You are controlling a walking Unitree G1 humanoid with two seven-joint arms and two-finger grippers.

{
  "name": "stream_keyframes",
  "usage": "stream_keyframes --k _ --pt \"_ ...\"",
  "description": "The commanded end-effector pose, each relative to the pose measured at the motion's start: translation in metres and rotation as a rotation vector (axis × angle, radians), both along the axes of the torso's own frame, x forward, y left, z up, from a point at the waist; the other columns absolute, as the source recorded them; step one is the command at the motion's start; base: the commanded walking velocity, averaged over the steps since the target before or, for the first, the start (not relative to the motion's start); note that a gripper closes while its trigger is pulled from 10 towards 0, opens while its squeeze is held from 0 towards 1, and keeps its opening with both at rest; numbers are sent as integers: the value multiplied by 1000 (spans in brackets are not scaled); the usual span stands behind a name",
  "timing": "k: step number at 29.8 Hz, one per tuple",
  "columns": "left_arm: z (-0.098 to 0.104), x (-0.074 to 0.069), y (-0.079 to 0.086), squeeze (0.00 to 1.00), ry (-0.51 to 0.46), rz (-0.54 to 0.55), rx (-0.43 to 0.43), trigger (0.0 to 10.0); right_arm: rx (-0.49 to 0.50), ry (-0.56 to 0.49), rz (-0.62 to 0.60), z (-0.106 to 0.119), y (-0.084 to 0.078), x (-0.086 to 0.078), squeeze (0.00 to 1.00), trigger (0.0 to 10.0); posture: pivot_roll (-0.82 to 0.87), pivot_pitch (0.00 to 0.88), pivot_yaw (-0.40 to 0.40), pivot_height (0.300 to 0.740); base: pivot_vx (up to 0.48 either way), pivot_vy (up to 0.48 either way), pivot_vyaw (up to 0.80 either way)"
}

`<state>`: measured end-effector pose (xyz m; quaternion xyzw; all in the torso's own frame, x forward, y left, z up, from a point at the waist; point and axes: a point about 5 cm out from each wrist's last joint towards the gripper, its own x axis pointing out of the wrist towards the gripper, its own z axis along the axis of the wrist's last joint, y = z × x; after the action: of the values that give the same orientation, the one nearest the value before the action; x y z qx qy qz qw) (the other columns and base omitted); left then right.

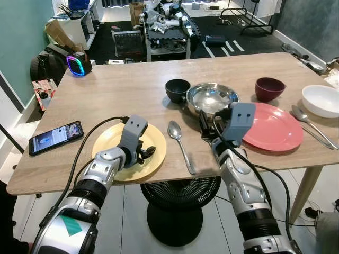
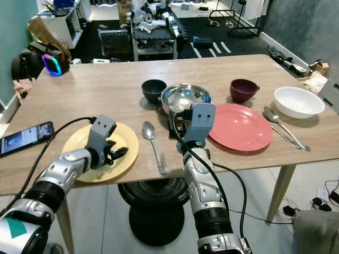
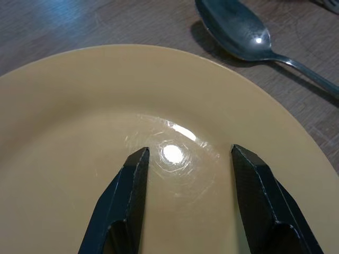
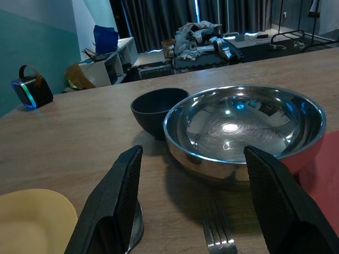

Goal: Setting the table

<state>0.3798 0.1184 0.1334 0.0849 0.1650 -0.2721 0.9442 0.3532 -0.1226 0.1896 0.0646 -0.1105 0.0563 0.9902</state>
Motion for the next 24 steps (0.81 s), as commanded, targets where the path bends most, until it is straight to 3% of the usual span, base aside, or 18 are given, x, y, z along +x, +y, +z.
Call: stream_keyframes --k 1,14,16,20,24 --pt "-12 -4 -3 0 46 -16 32 10000 -4 16 -6 -4 -1 -2 0 10000 -1 60 124 740 0 0 0" --pt "2 6 -5 0 -44 -15 -24 10000 -5 18 9 -3 2 -4 0 10000 2 53 117 740 0 0 0" --pt "16 9 -1 0 -99 -19 -71 10000 2 7 15 0 4 -5 0 10000 4 47 119 740 0 0 0" --pt "28 10 3 0 -161 -16 -77 10000 8 -1 19 2 3 -6 0 10000 4 45 119 740 0 0 0" --pt "68 4 16 0 -358 55 -150 10000 56 -5 49 0 0 -13 0 10000 18 33 114 740 0 0 0"
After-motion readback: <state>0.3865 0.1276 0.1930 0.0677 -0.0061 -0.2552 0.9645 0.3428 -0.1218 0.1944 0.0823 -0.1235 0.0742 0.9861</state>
